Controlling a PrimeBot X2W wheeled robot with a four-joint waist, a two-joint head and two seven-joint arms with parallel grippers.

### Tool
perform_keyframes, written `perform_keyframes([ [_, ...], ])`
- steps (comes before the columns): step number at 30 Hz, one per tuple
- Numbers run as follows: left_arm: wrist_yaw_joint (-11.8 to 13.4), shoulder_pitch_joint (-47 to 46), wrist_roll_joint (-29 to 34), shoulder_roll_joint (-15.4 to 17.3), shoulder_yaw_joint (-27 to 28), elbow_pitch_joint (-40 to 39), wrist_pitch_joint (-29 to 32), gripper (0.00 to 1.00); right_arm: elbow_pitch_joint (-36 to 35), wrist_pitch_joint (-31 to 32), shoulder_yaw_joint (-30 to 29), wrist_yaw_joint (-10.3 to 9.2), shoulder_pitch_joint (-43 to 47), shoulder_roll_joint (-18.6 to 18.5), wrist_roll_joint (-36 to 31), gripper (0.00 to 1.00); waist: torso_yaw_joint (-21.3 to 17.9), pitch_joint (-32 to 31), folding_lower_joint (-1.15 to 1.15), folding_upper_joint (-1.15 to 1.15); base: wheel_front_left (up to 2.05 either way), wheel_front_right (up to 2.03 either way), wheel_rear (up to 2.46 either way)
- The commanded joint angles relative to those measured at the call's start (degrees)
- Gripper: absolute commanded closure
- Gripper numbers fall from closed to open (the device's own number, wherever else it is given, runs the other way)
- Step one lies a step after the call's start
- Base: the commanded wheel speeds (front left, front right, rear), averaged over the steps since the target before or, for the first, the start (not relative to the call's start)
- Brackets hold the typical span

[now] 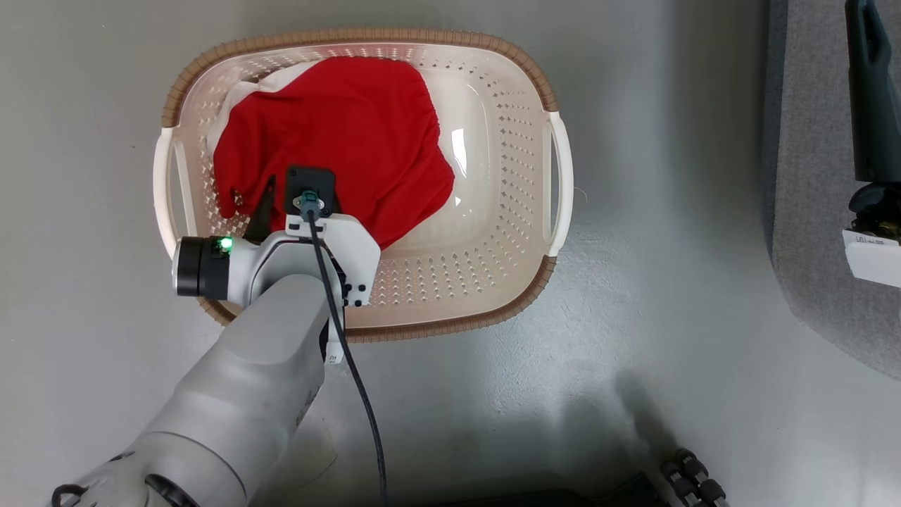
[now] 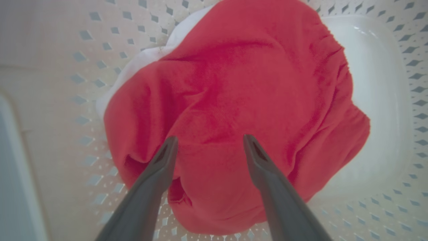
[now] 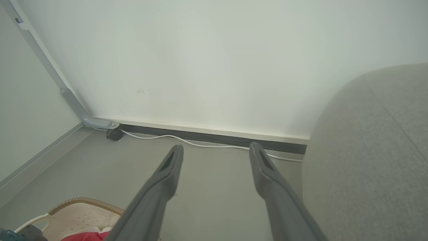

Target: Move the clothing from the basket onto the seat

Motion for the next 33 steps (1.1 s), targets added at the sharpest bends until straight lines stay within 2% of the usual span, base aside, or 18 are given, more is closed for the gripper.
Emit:
perform_keyframes([
  [1, 1.0, -0.3, -0.7, 0.6, -0.2, 0.0, 0.5, 0.00, -1.7, -0.3, 0.6, 0.17, 2.2, -1.2, 0.5, 0.00, 0.0, 0.1, 0.00, 0.00, 0.00, 0.00, 0.00],
  [9, 2.6, -2.9, -2.7, 0.6, -5.8, 2.1, 6.7, 0.00, -2.0, -0.3, 0.5, 0.17, 2.2, -1.2, 0.7, 0.00, -0.4, 0.6, 0.00, 0.00, 0.00, 0.00, 0.00],
  [20, -0.2, -7.0, -1.5, 0.6, -12.7, 5.3, 14.6, 0.00, -2.5, -0.3, 0.3, 0.17, 2.2, -1.1, 1.0, 0.00, -1.0, 2.1, 0.00, 0.00, 0.00, 0.00, 0.00],
  [27, -1.8, -8.4, 3.3, 0.6, -15.1, 6.7, 19.1, 0.00, -2.7, -0.3, 0.2, 0.17, 2.0, -0.9, 1.2, 0.00, -1.2, 2.8, 0.00, 0.00, 0.00, 0.00, 0.00],
  [28, -2.0, -8.6, 4.1, 0.6, -15.2, 6.8, 19.7, 0.07, -2.8, -0.3, 0.2, 0.17, 1.9, -0.9, 1.2, 0.00, -1.3, 2.9, 0.00, 0.00, 0.00, 0.00, 0.00],
  [29, -2.3, -8.8, 5.0, 0.6, -15.3, 7.0, 20.3, 0.46, -2.8, -0.3, 0.2, 0.17, 1.8, -0.9, 1.3, 0.00, -1.4, 3.0, 0.00, 0.00, 0.00, 0.00, 0.00],
  [30, -2.5, -9.0, 5.7, 0.6, -15.4, 7.0, 20.8, 0.97, -2.8, -0.3, 0.1, 0.17, 1.7, -0.9, 1.3, 0.00, -1.4, 3.0, 0.00, 0.00, 0.00, 0.00, 0.00],
  [31, -2.8, -9.1, 6.3, 0.6, -15.5, 6.9, 21.2, 1.00, -2.8, -0.3, 0.1, 0.17, 1.6, -0.9, 1.4, 0.00, -1.4, 3.1, 0.00, 0.00, 0.00, 0.00, 0.00],
  [33, -3.1, -9.3, 6.9, 0.6, -15.5, 6.6, 21.8, 1.00, -2.7, -0.3, 0.0, 0.17, 1.5, -0.8, 1.4, 0.00, -1.5, 3.0, 0.00, 0.00, 0.00, 0.00, 0.00],
])
